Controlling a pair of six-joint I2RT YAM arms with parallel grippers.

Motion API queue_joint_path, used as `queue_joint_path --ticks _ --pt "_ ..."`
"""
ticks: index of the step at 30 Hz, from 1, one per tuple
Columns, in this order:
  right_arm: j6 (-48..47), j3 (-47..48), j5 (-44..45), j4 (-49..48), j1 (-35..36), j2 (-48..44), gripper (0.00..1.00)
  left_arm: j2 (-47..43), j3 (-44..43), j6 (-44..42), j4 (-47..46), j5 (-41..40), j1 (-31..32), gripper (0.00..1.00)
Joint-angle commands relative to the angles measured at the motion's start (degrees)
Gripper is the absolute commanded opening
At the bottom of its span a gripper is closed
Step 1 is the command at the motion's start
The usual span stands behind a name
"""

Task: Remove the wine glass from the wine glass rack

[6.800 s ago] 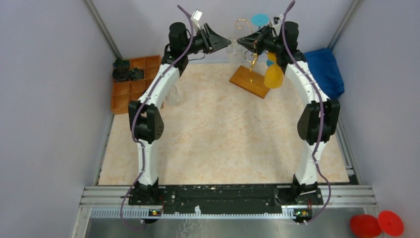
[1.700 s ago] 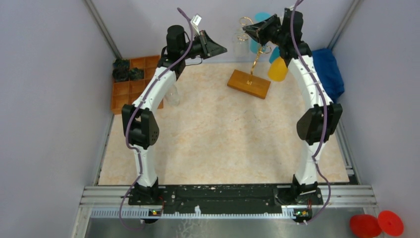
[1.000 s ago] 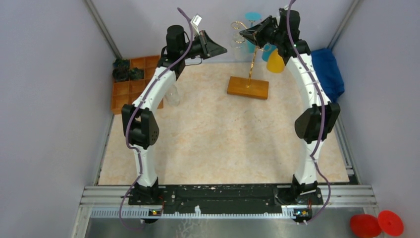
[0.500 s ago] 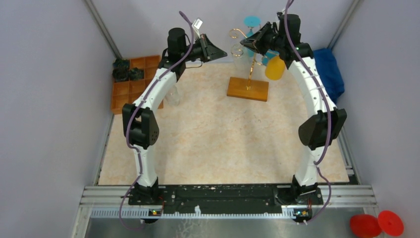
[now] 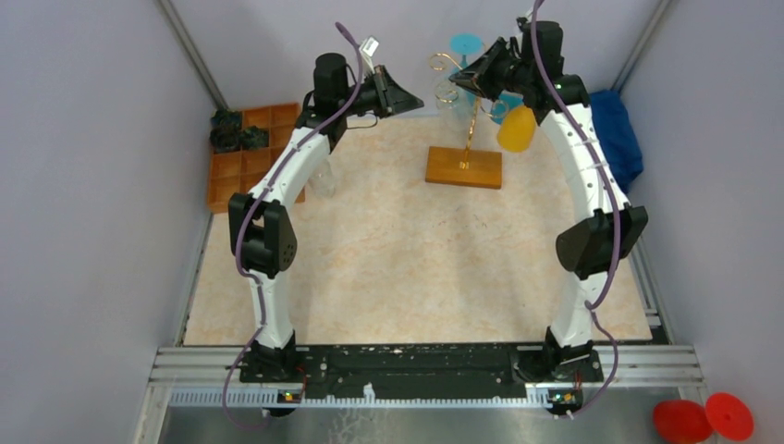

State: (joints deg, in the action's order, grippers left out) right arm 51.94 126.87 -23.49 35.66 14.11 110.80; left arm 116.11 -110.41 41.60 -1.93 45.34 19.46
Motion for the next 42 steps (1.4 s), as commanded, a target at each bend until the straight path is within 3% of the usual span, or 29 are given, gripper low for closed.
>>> queue_joint_path --ticks 1,9,27,42 --pt "-0.8 7.2 0.3 -5.9 0.0 0.2 0.0 -2.7 1.1 -1.7 1.1 0.0 -0.3 0.06" --pt "-1.6 4.9 1.2 -6.2 0.0 -0.6 0.0 -3.5 2.9 -2.6 1.4 0.2 -0.3 0.06" --pt "13.7 -32.4 4.2 -34.7 -0.2 -17.8 0.0 -6.1 7.7 -2.7 0.6 1.4 -0.2 0.04" --pt "14.6 -36.0 6.0 -37.9 -0.4 -21.9 0.0 -7.3 8.4 -3.5 1.7 1.1 -0.2 0.03"
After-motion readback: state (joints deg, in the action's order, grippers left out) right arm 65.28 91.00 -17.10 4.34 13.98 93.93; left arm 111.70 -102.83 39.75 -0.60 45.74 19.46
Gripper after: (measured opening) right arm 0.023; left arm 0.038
